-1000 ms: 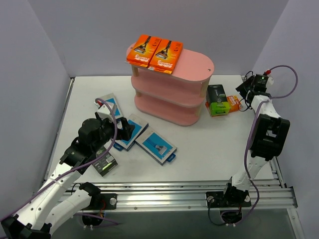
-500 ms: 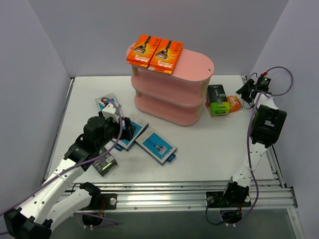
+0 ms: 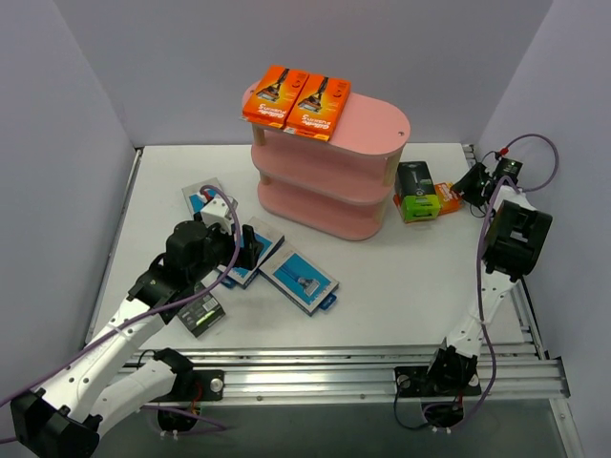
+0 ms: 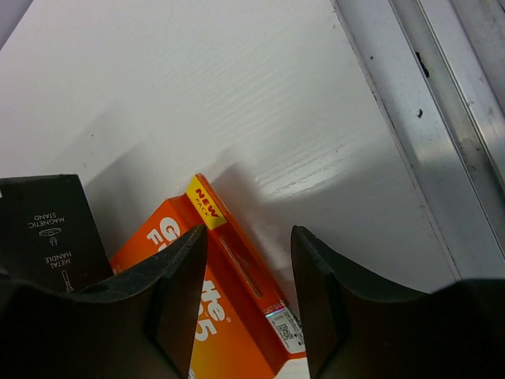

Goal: Place and organize the shaving razors onto the shelf

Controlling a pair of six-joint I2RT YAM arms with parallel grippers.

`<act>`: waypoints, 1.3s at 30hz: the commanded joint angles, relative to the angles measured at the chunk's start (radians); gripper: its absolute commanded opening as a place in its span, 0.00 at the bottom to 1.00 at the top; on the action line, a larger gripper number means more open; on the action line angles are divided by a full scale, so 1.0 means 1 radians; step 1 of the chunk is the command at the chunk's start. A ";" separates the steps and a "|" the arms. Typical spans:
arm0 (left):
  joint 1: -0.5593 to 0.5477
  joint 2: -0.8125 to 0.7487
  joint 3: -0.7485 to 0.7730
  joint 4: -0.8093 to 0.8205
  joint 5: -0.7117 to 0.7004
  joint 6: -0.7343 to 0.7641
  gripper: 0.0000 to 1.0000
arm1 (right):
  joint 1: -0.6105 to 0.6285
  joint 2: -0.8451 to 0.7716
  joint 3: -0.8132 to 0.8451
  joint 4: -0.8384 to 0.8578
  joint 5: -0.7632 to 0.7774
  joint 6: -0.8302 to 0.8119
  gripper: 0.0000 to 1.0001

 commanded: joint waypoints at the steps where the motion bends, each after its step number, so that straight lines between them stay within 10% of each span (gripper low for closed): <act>1: -0.004 0.000 0.019 0.022 -0.008 0.010 0.97 | -0.015 -0.016 -0.049 -0.010 -0.053 -0.020 0.43; 22: -0.015 -0.027 0.016 0.024 -0.010 0.008 0.97 | -0.020 -0.100 -0.176 0.041 -0.121 0.001 0.00; 39: -0.058 -0.083 0.010 0.022 0.018 -0.004 0.97 | -0.002 -0.614 -0.604 0.073 0.020 0.073 0.00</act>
